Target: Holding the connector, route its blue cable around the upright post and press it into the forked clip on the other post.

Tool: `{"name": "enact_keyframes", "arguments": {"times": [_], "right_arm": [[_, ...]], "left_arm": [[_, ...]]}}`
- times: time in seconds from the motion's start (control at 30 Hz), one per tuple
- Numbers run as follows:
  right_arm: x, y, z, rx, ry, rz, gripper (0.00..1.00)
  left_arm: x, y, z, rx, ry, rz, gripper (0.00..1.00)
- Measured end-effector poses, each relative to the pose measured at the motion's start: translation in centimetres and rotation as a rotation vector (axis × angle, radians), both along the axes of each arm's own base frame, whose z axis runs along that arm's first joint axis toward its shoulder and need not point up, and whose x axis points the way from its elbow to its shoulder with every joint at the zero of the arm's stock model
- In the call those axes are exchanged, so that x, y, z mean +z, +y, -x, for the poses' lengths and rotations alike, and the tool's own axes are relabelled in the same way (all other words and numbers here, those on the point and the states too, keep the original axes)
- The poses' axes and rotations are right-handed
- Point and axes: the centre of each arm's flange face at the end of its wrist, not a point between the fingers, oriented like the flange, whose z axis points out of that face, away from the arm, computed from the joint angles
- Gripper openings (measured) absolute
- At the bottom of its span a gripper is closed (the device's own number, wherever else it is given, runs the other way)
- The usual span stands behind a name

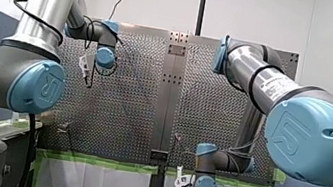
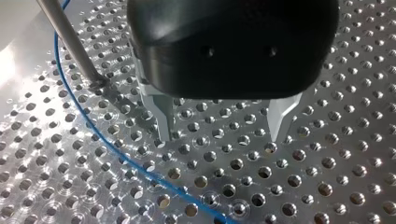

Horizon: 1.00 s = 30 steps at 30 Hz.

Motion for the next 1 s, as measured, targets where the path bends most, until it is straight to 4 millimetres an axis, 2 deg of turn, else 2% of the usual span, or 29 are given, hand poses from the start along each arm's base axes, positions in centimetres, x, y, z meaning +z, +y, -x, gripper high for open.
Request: {"name": "enact_keyframes", "arguments": {"times": [0.5, 0.7, 1.0], "right_arm": [[-0.2, 0.1, 0.5, -0.025, 0.034, -0.009, 0.00], [1.4, 0.0, 0.4, -0.032, 0.048, -0.008, 0.00], [4.9, 0.3, 1.4, -0.062, 0.031, 0.032, 0.00]], "left_arm": [[-0.1, -0.5, 0.3, -0.002, 0.008, 0.000, 1.00], [-0.1, -0.7, 0.4, 0.007, 0.012, 0.000, 1.00], [-0.2, -0.8, 0.5, 0.007, 0.015, -0.001, 1.00]]}}
